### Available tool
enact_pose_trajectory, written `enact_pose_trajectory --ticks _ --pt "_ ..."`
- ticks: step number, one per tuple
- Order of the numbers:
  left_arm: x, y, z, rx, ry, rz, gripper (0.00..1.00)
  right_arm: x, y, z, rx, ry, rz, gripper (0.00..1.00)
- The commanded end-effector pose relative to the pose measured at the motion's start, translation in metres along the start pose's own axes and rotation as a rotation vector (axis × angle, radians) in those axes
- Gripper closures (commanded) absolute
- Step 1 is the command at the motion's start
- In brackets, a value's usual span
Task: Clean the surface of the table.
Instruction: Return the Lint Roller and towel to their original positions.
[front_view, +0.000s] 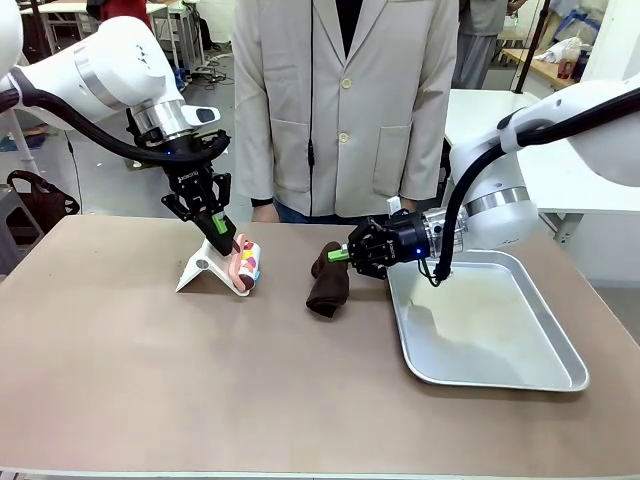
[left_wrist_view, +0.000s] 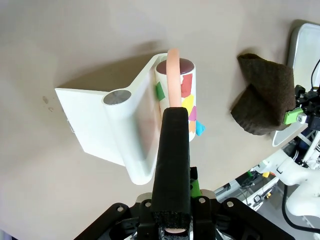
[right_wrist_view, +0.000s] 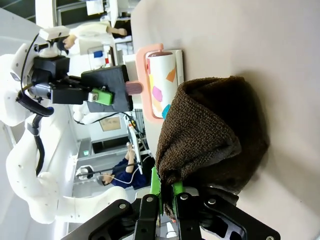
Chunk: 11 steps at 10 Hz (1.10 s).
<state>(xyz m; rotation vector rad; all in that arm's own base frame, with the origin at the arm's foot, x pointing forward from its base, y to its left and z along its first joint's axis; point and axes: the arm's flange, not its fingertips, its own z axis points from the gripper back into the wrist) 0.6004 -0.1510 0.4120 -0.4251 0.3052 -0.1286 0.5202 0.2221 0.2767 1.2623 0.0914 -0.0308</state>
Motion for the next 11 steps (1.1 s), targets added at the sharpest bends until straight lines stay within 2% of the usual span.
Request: enact_pose_trajectory --ticks 1,2,3,4,6,7,8,11 --pt "-0.004 0.008 -0.006 0.027 -0.008 0.045 0.57 0.007 0.001 0.000 0.021 0.003 0.015 0.90" --pt "-0.004 0.008 -0.005 0.034 -0.003 0.049 0.20 0.007 0.001 0.000 0.016 0.001 0.008 0.34" --pt "-0.004 0.008 -0.003 0.034 -0.007 0.052 0.00 0.007 0.001 0.000 0.011 0.005 0.000 0.33" --pt "-0.004 0.010 -0.002 0.036 -0.013 0.058 0.00 0.008 0.000 0.001 0.007 0.006 -0.005 0.00" --pt "-0.006 0.016 0.004 0.033 -0.027 0.074 0.00 0.008 0.000 0.010 0.016 -0.028 0.001 0.00" --pt "-0.008 0.022 0.007 0.038 -0.032 0.088 0.00 0.006 0.001 0.014 -0.012 -0.032 -0.009 0.09" --pt "-0.010 0.028 0.011 0.030 -0.034 0.103 0.00 0.004 0.004 0.018 -0.080 -0.057 -0.003 0.00" --pt "-0.029 0.039 0.026 0.017 -0.076 0.123 0.00 -0.005 0.041 0.021 -0.333 0.045 0.001 0.00"
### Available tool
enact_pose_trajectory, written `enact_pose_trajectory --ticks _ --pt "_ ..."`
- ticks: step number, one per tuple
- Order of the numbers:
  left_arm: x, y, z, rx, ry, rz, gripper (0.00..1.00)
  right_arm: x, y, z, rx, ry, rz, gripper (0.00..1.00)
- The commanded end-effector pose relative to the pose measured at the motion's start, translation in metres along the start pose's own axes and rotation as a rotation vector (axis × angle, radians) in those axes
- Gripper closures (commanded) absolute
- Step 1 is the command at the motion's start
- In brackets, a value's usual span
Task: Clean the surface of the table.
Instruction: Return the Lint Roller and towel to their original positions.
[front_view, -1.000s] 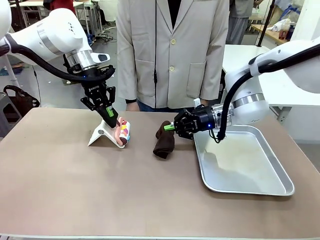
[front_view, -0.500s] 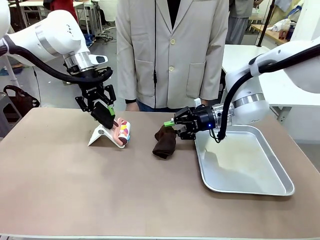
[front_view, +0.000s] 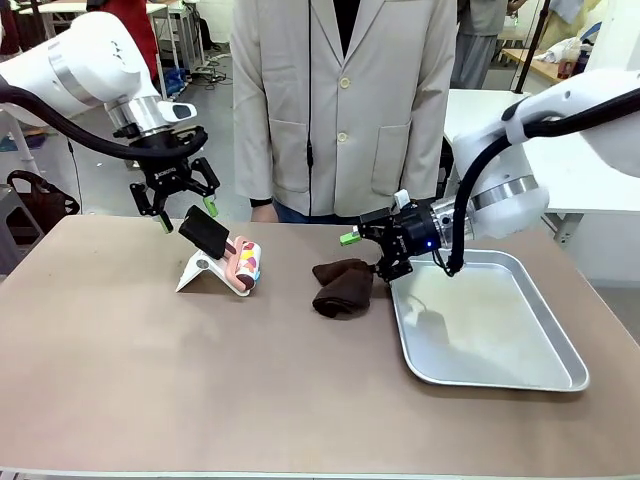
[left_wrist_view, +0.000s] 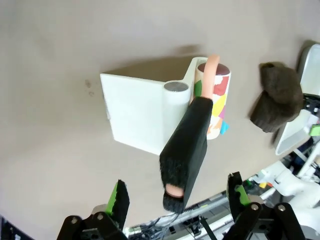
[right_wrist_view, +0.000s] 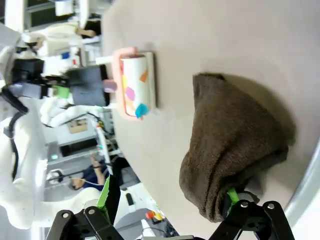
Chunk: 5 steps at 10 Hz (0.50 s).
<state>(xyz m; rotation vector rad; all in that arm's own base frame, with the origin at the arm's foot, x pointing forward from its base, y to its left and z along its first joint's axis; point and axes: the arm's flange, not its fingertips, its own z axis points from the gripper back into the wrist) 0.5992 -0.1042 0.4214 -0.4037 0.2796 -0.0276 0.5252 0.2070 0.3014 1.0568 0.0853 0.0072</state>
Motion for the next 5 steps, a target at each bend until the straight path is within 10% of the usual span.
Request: enact_pose_trajectory --ticks 1,5 --pt "-0.025 0.005 0.008 -0.004 -0.049 0.028 0.00 -0.007 0.033 0.004 -0.236 0.057 -0.041 0.00" --pt "-0.065 0.013 0.028 -0.041 -0.100 -0.005 0.00 -0.004 0.079 0.009 -0.653 0.010 -0.079 0.00"
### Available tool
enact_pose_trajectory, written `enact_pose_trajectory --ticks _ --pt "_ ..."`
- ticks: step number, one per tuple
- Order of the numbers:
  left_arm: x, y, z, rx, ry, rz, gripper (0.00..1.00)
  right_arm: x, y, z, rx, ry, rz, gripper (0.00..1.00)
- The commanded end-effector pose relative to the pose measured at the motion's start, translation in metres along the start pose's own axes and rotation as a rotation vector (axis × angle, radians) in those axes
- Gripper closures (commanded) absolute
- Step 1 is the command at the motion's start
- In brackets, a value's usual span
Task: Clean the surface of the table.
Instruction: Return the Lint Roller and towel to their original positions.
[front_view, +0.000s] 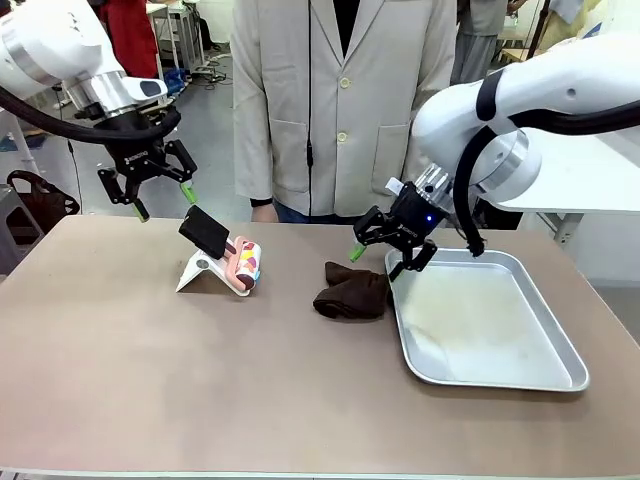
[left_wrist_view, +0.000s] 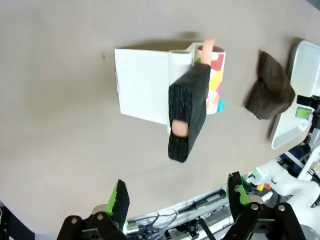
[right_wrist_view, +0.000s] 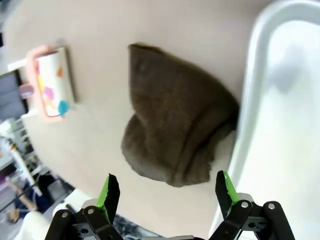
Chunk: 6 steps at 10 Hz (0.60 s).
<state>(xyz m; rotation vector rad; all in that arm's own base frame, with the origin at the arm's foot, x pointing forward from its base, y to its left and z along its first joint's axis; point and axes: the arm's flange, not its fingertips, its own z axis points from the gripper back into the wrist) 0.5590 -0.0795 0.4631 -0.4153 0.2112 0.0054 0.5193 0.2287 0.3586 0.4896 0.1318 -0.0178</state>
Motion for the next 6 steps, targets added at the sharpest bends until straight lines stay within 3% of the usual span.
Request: enact_pose_trajectory --ticks 1,3,6 --pt "-0.022 0.009 -0.003 -0.051 -0.023 -0.045 0.00 -0.001 0.018 0.023 -0.093 -0.031 -0.008 0.00" --pt "-0.050 0.024 0.006 -0.158 0.014 -0.123 0.00 -0.022 -0.005 0.043 0.084 -0.010 0.002 0.00" --pt "-0.106 0.061 -0.001 -0.302 -0.002 -0.171 0.00 -0.057 -0.079 0.061 0.346 0.085 -0.026 0.00"
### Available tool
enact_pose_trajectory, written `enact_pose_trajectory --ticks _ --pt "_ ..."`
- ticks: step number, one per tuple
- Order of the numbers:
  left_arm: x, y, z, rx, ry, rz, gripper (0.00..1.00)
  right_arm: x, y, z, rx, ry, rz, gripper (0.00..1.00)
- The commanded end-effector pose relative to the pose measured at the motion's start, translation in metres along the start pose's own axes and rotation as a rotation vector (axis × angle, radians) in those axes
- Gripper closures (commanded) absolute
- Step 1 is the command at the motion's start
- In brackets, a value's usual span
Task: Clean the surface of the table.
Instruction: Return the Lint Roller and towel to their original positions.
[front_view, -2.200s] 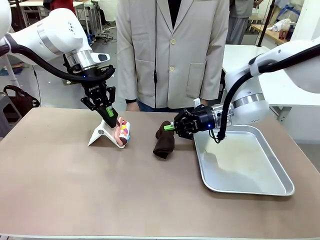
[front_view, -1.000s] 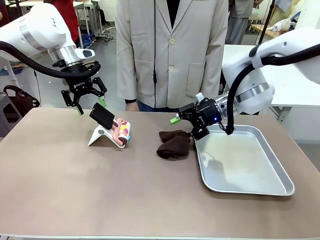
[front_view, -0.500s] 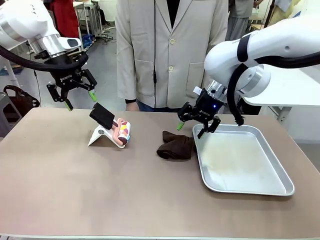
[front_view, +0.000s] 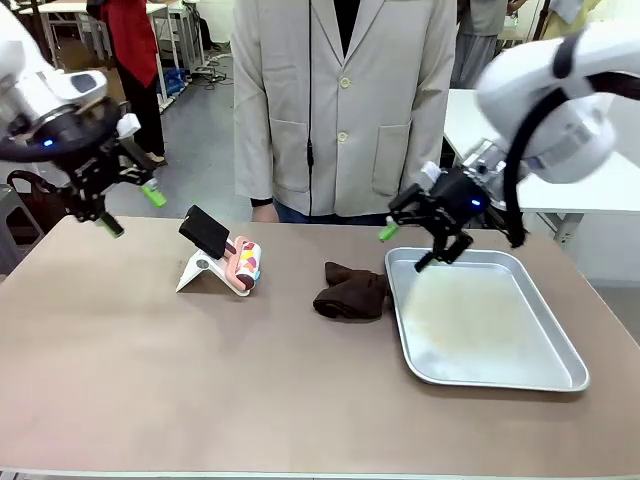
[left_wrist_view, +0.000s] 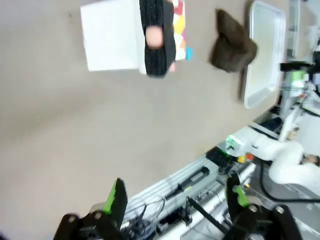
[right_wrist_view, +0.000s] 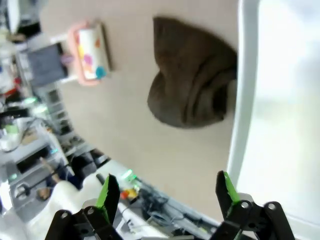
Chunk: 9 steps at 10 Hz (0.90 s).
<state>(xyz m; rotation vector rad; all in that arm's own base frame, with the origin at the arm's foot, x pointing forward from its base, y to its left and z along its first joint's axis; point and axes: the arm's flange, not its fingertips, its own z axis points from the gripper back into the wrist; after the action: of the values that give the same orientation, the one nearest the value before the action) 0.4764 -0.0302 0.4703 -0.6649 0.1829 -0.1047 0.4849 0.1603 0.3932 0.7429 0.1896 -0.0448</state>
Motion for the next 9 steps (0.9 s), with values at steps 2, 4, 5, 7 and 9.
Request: enact_pose_trajectory --ticks 2,4,5,7,9 --pt "-0.052 0.037 -0.014 -0.084 0.004 -0.076 0.00 -0.053 -0.072 0.039 0.262 0.018 0.020 0.00" --pt "-0.057 0.056 -0.014 -0.150 0.018 -0.111 0.00 -0.088 -0.112 0.064 0.438 -0.021 0.020 0.00" --pt "-0.053 0.069 -0.013 -0.240 0.003 -0.126 0.00 -0.095 -0.135 0.069 0.552 -0.002 0.016 0.00" --pt "-0.044 0.093 0.002 -0.483 -0.130 -0.076 0.00 -0.105 -0.174 0.067 0.782 0.009 -0.043 0.00" --pt "-0.044 0.109 0.011 -0.652 -0.200 -0.080 0.00 -0.117 -0.192 0.068 0.967 -0.056 -0.019 0.00"
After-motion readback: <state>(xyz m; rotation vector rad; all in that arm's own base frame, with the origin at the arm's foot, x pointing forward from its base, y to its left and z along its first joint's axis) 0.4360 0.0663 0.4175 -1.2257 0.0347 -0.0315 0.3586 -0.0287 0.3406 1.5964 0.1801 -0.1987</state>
